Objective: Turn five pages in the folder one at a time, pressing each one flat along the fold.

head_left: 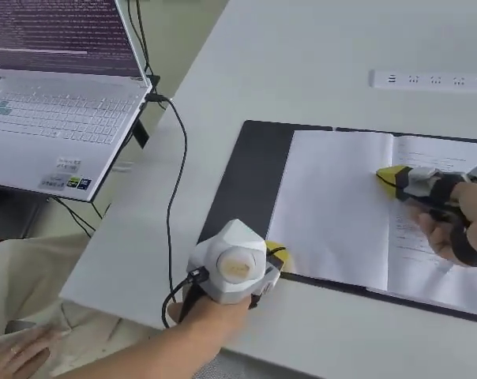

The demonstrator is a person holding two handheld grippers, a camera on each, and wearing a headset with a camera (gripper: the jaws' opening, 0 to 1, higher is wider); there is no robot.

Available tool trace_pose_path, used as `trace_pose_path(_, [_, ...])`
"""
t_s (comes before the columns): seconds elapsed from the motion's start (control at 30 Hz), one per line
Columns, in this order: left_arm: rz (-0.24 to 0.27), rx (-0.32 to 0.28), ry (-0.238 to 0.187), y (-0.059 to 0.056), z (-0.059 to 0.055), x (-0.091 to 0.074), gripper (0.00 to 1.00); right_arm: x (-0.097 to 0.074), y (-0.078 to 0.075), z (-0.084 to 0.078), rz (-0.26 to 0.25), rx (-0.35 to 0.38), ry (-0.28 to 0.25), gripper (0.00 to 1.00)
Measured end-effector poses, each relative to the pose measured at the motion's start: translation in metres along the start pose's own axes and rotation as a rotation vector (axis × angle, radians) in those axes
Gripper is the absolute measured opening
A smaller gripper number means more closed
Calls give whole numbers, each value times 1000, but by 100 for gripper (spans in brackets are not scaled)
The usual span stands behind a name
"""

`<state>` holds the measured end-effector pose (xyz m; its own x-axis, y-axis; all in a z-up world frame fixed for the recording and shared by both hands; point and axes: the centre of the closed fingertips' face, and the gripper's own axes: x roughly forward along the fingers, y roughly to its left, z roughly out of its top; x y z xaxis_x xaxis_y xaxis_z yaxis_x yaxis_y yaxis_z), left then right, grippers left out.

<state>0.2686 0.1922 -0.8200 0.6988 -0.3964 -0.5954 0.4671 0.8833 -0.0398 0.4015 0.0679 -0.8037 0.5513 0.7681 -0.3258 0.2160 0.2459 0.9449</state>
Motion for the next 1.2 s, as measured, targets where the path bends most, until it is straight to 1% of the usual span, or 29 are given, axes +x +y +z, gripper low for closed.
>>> trace_pose_path(0.07, [-2,2,1,0,0,0,0,-7,-4,-10,-2,-3,30,0])
trace_pose_path(0.1, [-3,3,2,0,0,0,0,-12,-6,-18,1,-13,53,0])
trace_pose_path(0.17, [-5,2,2,0,0,0,0,-18,-10,-25,-4,-13,60,0])
trace_pose_path(0.2, [-5,3,4,0,1,0,0,-22,-13,-31,-5,-18,76,0])
trace_pose_path(0.27, [-6,5,5,1,1,0,0,-29,-17,-40,-2,-17,86,0])
trace_pose_path(0.33, [-6,6,6,1,1,0,0,-33,-20,-45,0,-13,90,0])
trace_pose_path(0.57, [-8,15,15,2,1,0,0,-55,-28,-81,1,-20,131,0])
trace_pose_path(0.63, [-10,20,19,2,1,0,0,-59,-32,-86,0,-20,134,0])
trace_pose_path(0.7, [-11,18,21,2,1,0,0,-65,-32,-95,-1,-19,138,0])
trace_pose_path(0.73, [-12,20,22,2,1,0,0,-66,-33,-97,-1,-17,136,0])
trace_pose_path(0.83, [-10,22,25,1,0,0,0,-73,-36,-107,0,-12,137,0])
trace_pose_path(1.0, [-10,24,30,0,0,-1,0,-85,-40,-127,1,2,144,0])
trace_pose_path(1.2, [-3,18,31,-1,1,-3,0,-95,-43,-144,0,12,152,0])
